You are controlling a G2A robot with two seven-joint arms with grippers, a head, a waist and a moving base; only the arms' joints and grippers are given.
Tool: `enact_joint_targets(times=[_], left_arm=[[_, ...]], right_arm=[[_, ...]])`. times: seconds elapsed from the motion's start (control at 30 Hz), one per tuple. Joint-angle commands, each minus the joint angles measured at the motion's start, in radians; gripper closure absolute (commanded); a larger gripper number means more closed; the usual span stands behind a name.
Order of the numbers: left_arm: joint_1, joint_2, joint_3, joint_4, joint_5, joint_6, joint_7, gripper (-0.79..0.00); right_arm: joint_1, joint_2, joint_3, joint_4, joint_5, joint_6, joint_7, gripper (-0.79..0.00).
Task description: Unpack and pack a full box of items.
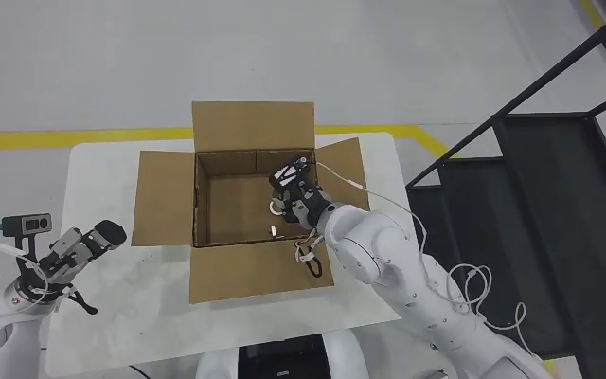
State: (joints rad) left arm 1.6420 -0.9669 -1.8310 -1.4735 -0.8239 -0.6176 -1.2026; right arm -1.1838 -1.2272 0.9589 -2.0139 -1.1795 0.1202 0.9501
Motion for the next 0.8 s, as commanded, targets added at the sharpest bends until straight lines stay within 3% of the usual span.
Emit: enact_joint_targets(times=[0.0, 0.17, 0.37, 0.53, 0.77], left_arm=[[0.000, 0.000, 0.000, 0.000, 0.000, 0.000, 0.000, -0.785], [0.000, 0.000, 0.000, 0.000, 0.000, 0.000, 0.000, -0.785], [0.000, 0.000, 0.000, 0.000, 0.000, 0.000, 0.000, -0.785], [0.000, 0.000, 0.000, 0.000, 0.000, 0.000, 0.000, -0.785], [0.000, 0.000, 0.000, 0.000, 0.000, 0.000, 0.000, -0.785]], right_arm=[[0.000, 0.000, 0.000, 0.000, 0.000, 0.000, 0.000, 0.000], [0.000, 0.000, 0.000, 0.000, 0.000, 0.000, 0.000, 0.000], [0.019, -0.009, -0.004, 0.097, 0.093, -0.084, -0.106, 0.000], [0.175, -0.054, -0.122, 0.256, 0.146, -0.092, -0.118, 0.000], [0.423, -0.153, -0.311, 0.519, 0.228, -0.108, -0.148, 0.000]])
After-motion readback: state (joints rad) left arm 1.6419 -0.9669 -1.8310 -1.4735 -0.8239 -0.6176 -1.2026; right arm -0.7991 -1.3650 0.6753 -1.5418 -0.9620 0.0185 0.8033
